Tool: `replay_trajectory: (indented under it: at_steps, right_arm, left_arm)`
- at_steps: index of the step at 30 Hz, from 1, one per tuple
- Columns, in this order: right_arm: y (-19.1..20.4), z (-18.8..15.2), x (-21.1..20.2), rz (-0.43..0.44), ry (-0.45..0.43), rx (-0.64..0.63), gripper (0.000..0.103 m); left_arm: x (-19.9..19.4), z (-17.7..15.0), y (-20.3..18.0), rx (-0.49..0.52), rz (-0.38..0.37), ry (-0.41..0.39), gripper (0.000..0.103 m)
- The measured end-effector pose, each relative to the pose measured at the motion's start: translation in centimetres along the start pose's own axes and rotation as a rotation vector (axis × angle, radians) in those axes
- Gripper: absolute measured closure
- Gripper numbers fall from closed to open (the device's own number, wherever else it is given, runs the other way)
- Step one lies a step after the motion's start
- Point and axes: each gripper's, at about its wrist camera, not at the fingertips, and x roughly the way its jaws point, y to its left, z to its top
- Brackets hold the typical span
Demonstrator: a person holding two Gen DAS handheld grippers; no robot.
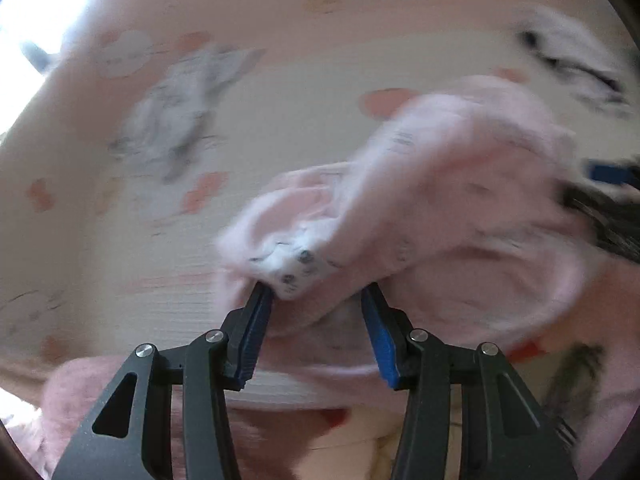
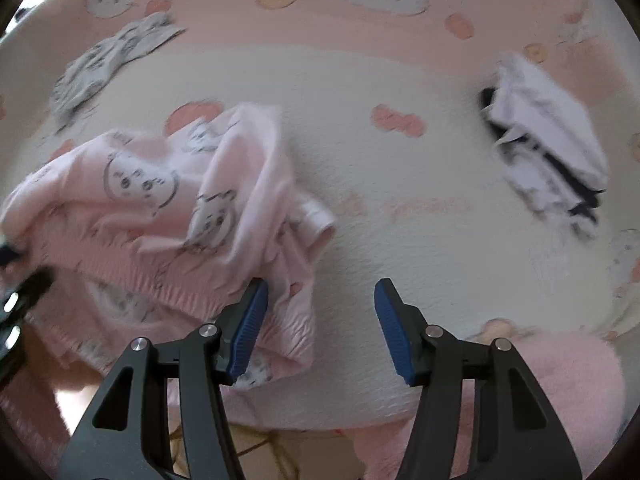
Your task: Fold clothes
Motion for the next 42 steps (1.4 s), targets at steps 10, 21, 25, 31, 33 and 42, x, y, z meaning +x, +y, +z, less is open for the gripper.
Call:
replay_trajectory:
  at_steps: [10, 21, 25, 31, 33, 42]
  right_arm:
    - [-0.1, -0.4, -1.2, -0.013, -0.044, 0.007, 0.042]
    - [2.4, -2.0, 0.6, 0.066, 0.047, -0.045, 0.056]
    - [1.4, -1.6, -1.0, 0.071, -0.025, -0.005, 0.078]
    - [0.1, 0.2, -7.0, 0.003, -0.168, 0.001, 0.081]
    - [-0.1, 1.3, -8.4, -0.010, -0.205, 0.015, 0.083]
    - [-2.4, 7.6, -18.9, -0.064, -0.426, 0.065, 0.085]
  left_arm:
    - [-3.5, -0.3, 4.6, -0.191, -0.094, -0.122, 0.054]
    - [-1.6, 0.5, 0.9, -0.120, -0.013, -0.072, 0.093]
    - [-5.5, 2.1, 2.5, -0.151, -0.092, -0.174, 0.093]
    - [-11.3, 4.5, 4.8, -0.197, -0.210, -0.328, 0.093]
    - [-13.3, 5.3, 5.6, -0.207, -0.244, -0.379, 0.093]
    - [-18.3, 9.7, 5.9, -0.140, -0.210, -0.491, 0.095]
